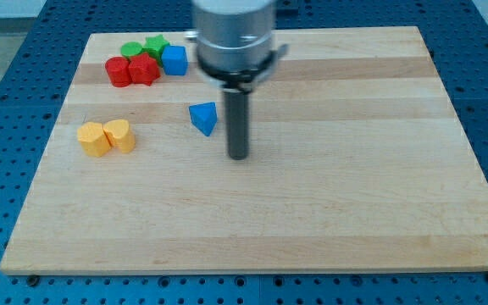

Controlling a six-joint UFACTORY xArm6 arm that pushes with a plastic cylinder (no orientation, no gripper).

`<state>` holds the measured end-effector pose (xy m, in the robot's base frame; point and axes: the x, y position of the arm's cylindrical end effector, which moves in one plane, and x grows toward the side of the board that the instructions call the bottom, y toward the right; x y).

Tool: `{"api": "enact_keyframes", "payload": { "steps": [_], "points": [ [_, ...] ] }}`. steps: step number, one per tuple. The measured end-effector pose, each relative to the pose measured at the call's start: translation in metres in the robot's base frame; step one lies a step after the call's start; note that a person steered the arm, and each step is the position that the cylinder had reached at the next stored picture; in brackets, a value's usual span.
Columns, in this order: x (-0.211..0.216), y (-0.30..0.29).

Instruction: Slide the blue triangle to bottom of the blue cube

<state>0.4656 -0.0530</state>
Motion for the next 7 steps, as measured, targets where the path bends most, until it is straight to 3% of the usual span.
{"api": "enact_keyframes", "payload": {
  "steps": [1, 3, 5, 7],
  "points": [
    [-0.005, -0.069],
    [-0.097, -0.039],
    [-0.006, -0.055],
    [-0.062, -0.032]
  ]
}}
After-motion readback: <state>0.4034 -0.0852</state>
